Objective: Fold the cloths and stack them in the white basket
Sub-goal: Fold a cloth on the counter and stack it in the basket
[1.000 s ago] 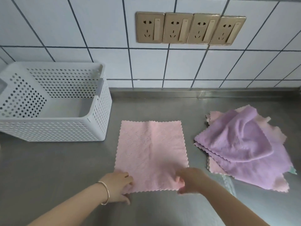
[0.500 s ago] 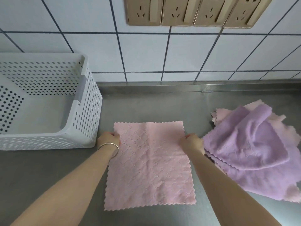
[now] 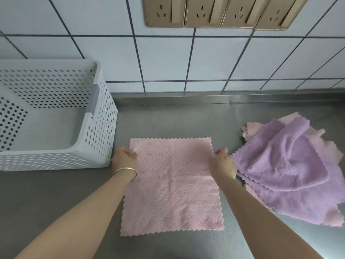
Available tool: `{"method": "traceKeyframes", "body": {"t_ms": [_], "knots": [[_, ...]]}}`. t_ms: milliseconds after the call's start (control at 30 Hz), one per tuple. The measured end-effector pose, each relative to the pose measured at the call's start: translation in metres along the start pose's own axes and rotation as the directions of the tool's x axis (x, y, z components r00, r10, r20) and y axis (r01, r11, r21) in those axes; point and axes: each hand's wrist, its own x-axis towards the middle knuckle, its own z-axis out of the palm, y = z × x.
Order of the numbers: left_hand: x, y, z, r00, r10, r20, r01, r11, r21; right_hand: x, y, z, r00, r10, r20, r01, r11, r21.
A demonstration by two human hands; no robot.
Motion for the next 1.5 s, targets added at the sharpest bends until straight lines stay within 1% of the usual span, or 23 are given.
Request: {"method": "traceKeyframes", "body": {"t_ms": [67,100,200,267,300,333,400,433,600,667,767,833,900,967,1033,1067,1133,1200,1267,1333,1400,1467,1500], "knots": [[-0.018,-0.003,-0.008,0.973,0.217,0.078,-0.223,0.971,0.085,-0.014,0.006,-0.004,0.972,-0.234,0.004,0.234,0.97,-0.065],[-0.029,-0.008,-0.011,0.934,0.325,0.149,-0.344,0.93,0.125,-0.023,0.012,-0.004,0.934,-0.355,0.031,0.356,0.929,-0.101],[-0.062,-0.03,-0.014,0.734,0.528,0.427,-0.649,0.731,0.212,-0.057,0.032,0.003,0.764,-0.637,0.104,0.644,0.747,-0.165],[-0.084,-0.05,-0.017,0.573,0.626,0.529,-0.81,0.531,0.249,-0.083,0.046,0.009,0.643,-0.756,0.123,0.762,0.616,-0.201],[-0.094,-0.061,-0.019,0.518,0.642,0.565,-0.849,0.466,0.25,-0.093,0.053,0.013,0.605,-0.784,0.137,0.792,0.575,-0.207],[-0.102,-0.068,-0.021,0.493,0.613,0.618,-0.864,0.431,0.261,-0.099,0.059,0.017,0.58,-0.8,0.151,0.808,0.543,-0.228],[-0.112,-0.081,-0.021,0.452,0.621,0.641,-0.892,0.337,0.302,-0.112,0.072,0.026,0.556,-0.817,0.153,0.822,0.512,-0.25],[-0.116,-0.089,-0.019,0.438,0.613,0.658,-0.899,0.319,0.301,-0.118,0.077,0.03,0.56,-0.815,0.151,0.818,0.515,-0.257],[-0.122,-0.111,-0.012,0.308,0.755,0.58,-0.948,0.191,0.255,-0.133,0.091,0.04,0.616,-0.776,0.137,0.758,0.536,-0.372],[-0.122,-0.11,-0.017,0.302,0.764,0.57,-0.952,0.214,0.218,-0.133,0.092,0.041,0.615,-0.78,0.117,0.751,0.534,-0.389],[-0.128,-0.109,-0.03,0.445,0.703,0.555,-0.895,0.359,0.264,-0.131,0.095,0.041,0.654,-0.752,0.088,0.717,0.578,-0.389],[-0.123,-0.116,-0.034,0.541,0.708,0.454,-0.841,0.458,0.287,-0.124,0.1,0.036,0.686,-0.727,0.037,0.689,0.631,-0.356],[-0.115,-0.125,-0.039,0.566,0.7,0.436,-0.823,0.452,0.344,-0.118,0.105,0.027,0.702,-0.712,0.034,0.683,0.658,-0.317],[-0.112,-0.125,-0.048,0.593,0.67,0.447,-0.803,0.537,0.26,-0.115,0.11,0.019,0.695,-0.717,0.064,0.699,0.651,-0.295],[-0.115,-0.119,-0.06,0.602,0.621,0.502,-0.787,0.568,0.242,-0.113,0.113,0.01,0.746,-0.648,0.153,0.663,0.701,-0.263],[-0.116,-0.115,-0.064,0.593,0.625,0.508,-0.796,0.548,0.256,-0.11,0.113,0.005,0.774,-0.598,0.208,0.633,0.732,-0.251],[-0.114,-0.114,-0.071,0.596,0.507,0.622,-0.783,0.537,0.313,-0.107,0.109,-0.009,0.802,-0.425,0.419,0.56,0.78,-0.279],[-0.113,-0.109,-0.076,0.556,0.383,0.738,-0.775,0.558,0.296,-0.107,0.102,-0.022,0.743,-0.329,0.583,0.584,0.744,-0.325],[-0.113,-0.106,-0.079,0.526,0.276,0.804,-0.753,0.59,0.291,-0.103,0.098,-0.033,0.68,-0.276,0.679,0.588,0.759,-0.281],[-0.109,-0.1,-0.081,0.557,0.205,0.805,-0.681,0.668,0.301,-0.093,0.097,-0.041,0.658,-0.236,0.715,0.51,0.838,-0.193],[-0.103,-0.096,-0.081,0.607,0.225,0.762,-0.581,0.78,0.233,-0.082,0.097,-0.048,0.703,-0.217,0.677,0.337,0.94,-0.048],[-0.098,-0.089,-0.081,0.689,0.22,0.69,-0.357,0.932,0.059,-0.074,0.096,-0.048,0.777,-0.203,0.596,0.128,0.978,0.165],[-0.095,-0.083,-0.079,0.732,0.204,0.651,-0.213,0.975,-0.065,-0.07,0.094,-0.046,0.804,-0.195,0.562,0.034,0.958,0.283]]}}
